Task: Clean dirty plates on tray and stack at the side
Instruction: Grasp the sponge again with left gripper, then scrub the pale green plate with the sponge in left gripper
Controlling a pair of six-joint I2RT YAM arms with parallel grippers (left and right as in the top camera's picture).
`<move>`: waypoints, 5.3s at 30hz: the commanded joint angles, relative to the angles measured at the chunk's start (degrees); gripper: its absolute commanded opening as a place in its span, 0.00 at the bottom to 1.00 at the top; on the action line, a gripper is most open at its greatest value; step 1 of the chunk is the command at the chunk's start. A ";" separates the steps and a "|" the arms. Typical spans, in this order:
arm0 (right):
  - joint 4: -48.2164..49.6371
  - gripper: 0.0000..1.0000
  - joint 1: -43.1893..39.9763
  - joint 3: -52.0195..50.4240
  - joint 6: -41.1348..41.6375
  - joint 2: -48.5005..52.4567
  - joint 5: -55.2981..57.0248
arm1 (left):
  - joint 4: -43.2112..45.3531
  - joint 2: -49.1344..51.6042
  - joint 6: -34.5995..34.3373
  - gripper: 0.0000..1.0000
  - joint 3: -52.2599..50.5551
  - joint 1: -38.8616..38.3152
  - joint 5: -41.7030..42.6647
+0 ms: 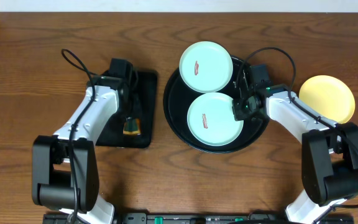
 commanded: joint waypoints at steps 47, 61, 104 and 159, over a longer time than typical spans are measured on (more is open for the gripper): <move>0.39 0.01 0.00 -0.76 1.20 0.79 2.01 | 7.98 6.10 -0.59 0.07 -2.91 -2.03 -2.97; -0.09 0.01 0.04 -0.76 3.72 0.79 2.29 | -5.86 -0.15 -6.38 0.08 16.06 -5.95 12.92; -1.77 0.01 0.20 -0.81 6.91 0.79 2.47 | -0.68 25.11 -30.64 0.07 18.75 -29.79 -11.15; -2.36 0.01 0.15 -0.81 4.33 0.79 2.67 | -19.41 3.13 -19.23 0.07 23.43 -16.52 -12.74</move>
